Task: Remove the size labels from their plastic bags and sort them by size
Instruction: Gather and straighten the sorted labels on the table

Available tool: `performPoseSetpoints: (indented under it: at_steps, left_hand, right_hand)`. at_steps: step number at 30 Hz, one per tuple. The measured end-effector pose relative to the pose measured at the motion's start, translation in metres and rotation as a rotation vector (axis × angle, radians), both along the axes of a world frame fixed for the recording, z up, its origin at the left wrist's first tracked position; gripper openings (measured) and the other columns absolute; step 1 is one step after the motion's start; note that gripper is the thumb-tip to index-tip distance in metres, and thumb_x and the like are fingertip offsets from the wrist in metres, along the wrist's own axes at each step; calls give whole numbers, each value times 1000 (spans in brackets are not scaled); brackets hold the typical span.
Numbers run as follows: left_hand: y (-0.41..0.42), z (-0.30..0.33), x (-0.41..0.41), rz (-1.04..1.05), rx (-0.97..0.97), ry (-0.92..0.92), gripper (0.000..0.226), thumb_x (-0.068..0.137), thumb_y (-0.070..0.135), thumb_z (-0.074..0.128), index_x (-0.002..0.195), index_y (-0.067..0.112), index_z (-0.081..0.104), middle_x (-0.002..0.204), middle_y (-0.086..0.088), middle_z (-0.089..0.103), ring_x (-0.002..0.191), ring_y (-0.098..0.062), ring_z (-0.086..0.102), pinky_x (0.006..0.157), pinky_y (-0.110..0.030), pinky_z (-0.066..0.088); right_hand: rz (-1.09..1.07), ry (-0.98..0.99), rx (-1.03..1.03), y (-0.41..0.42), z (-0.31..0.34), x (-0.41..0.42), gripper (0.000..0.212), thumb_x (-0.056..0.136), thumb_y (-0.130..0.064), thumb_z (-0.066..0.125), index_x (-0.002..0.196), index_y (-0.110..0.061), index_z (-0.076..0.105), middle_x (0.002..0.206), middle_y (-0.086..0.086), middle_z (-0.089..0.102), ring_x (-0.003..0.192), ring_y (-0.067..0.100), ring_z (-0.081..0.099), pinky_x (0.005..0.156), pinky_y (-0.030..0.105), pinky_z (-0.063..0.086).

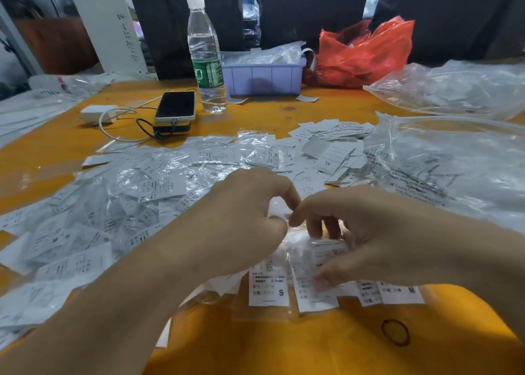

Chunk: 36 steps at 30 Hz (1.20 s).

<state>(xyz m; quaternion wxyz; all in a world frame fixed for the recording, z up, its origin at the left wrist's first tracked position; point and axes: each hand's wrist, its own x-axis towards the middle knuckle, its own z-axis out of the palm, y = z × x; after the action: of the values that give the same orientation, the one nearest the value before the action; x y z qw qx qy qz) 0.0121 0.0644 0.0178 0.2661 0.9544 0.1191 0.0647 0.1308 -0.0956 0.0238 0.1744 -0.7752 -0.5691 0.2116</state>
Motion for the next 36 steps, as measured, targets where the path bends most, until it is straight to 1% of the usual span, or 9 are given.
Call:
performPoseSetpoints:
  at_steps: [4,8,12,16,19,24,30,33,36]
  left_hand:
    - [-5,-2,1,-8,-45,-35,17,84,47,63,100,47,59,109,29,54,102,11,47,76,-16,37]
    - [-13,-6,3,12,-37,24,42,74,61,68,112,50,54,120,27,52,108,5,47,77,-16,36]
    - [-10,-6,2,45,19,86,51,69,59,75,114,53,51,128,27,45,118,-6,41,82,-27,37]
    - [-5,-3,0,45,3,94,47,66,59,77,106,54,53,119,31,42,112,-2,40,75,-16,32]
    - [-4,-3,0,50,11,96,45,67,61,75,105,54,54,126,28,45,116,-4,41,81,-25,36]
    - [-6,-3,1,33,24,114,43,69,62,73,107,53,55,126,27,46,118,-4,41,83,-27,35]
    - [-6,-3,2,32,18,108,40,70,63,71,105,52,55,124,27,47,116,-4,42,82,-25,35]
    - [-6,-4,2,30,25,101,39,72,62,70,106,51,56,123,27,48,116,-4,43,83,-25,37]
    - [-7,-4,1,30,18,97,39,72,62,69,107,50,56,122,27,48,115,-2,44,82,-23,38]
  right_hand:
    - [13,-59,51,0,0,1,47,67,-64,71,107,-54,49,103,-34,44,97,-9,45,72,18,40]
    - [-54,-117,46,-6,8,10,44,70,-60,70,111,-51,54,100,-29,51,96,-7,48,77,24,47]
    - [-72,-154,-77,-15,20,20,43,70,-55,74,107,-57,52,104,-36,49,98,-12,46,70,19,43]
    - [-59,-62,-244,-19,25,22,65,62,-53,83,106,-70,39,105,-51,36,102,-21,38,73,19,44]
    - [-64,-50,-334,-18,23,19,63,60,-52,86,99,-70,40,102,-52,33,101,-11,45,75,20,47]
    - [-82,-75,-350,-16,23,14,51,67,-50,83,101,-61,45,96,-45,41,89,1,55,62,18,49]
    - [-85,-104,-177,-15,21,15,39,71,-42,82,95,-49,54,94,-37,42,84,-6,49,65,25,47]
    - [-105,-75,-48,-12,18,17,28,71,-36,83,85,-42,59,87,-24,49,75,3,51,65,31,48]
    - [-121,-4,50,-12,17,18,24,72,-29,83,81,-38,62,82,-24,55,74,-3,55,57,25,48]
